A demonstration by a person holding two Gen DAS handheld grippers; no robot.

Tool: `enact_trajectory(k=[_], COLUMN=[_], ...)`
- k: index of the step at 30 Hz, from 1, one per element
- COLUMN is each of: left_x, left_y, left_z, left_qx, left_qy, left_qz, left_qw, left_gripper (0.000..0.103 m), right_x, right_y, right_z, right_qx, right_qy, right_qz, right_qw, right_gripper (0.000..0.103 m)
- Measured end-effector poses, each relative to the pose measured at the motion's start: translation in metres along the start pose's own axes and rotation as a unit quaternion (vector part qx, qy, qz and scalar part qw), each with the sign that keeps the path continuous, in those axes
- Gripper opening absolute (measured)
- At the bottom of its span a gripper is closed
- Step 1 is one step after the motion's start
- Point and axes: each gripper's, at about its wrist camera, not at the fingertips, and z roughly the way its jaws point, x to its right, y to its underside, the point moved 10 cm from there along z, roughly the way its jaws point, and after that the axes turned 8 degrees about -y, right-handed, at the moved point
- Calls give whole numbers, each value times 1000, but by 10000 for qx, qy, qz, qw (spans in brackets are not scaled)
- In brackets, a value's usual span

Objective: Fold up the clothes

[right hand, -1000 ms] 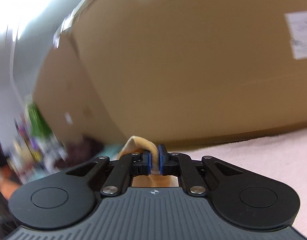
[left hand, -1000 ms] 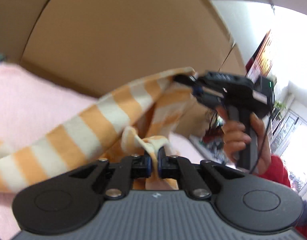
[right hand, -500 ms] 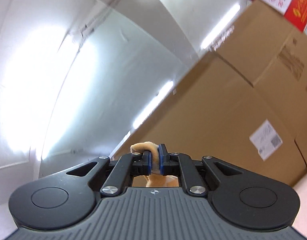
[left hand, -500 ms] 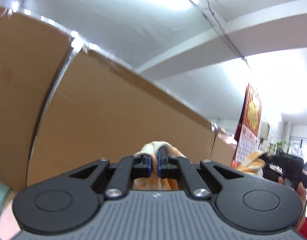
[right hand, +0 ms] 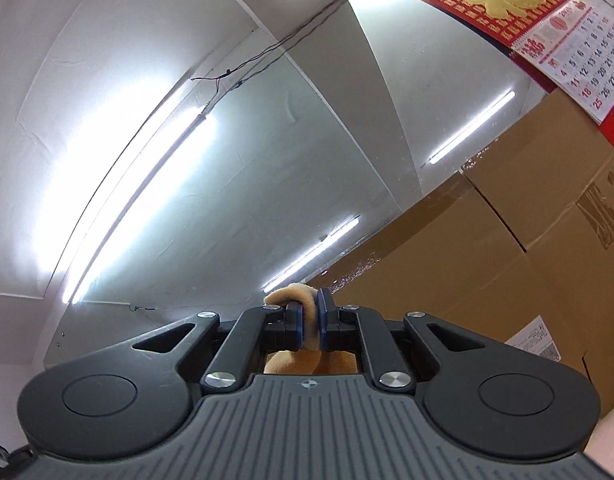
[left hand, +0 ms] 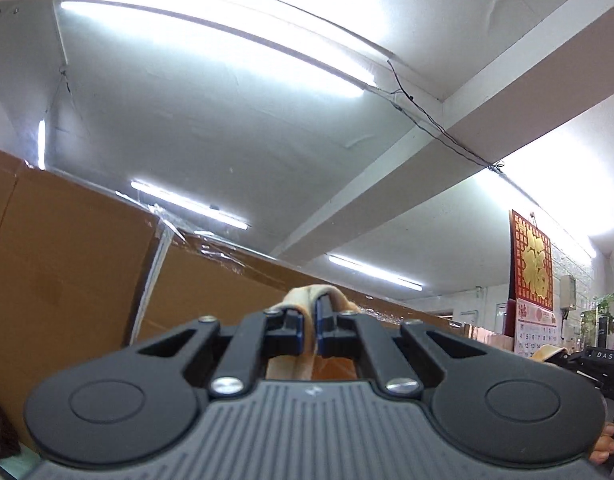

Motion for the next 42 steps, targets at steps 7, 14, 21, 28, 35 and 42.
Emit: enact_trajectory(k=[7, 14, 21, 28, 35, 42], left_x=[-7, -52, -107, -155, -154, -173], left_y=[32, 124, 256, 367, 403, 400], left_z=[28, 97, 155, 162, 150, 144], left_qx=[-356, -1272, -2585, -3685, -3691, -3542], left_qy=[-416, -1384, -1992, -2155, -1897, -2263], left_qz=[248, 332, 465, 696, 1332, 1093], left_qw=[9982, 9816, 9441, 9016, 9000, 9008], left_gripper=[1, 1, 2, 11, 39, 46], right_x=[16, 61, 140, 237, 262, 286], right_y=[19, 67, 158, 261, 293, 270], right_z=[9, 37, 80, 81, 53, 37], right_qx=[-54, -392, -1376, -2701, -2918, -2372], right_qy=[175, 572, 1316, 2238, 2421, 2923], right_qz=[-171, -411, -631, -54, -5, 315], right_qw=[9997, 9967, 9797, 9365, 9253, 9259], right_gripper=[8, 9, 9, 36, 43, 64])
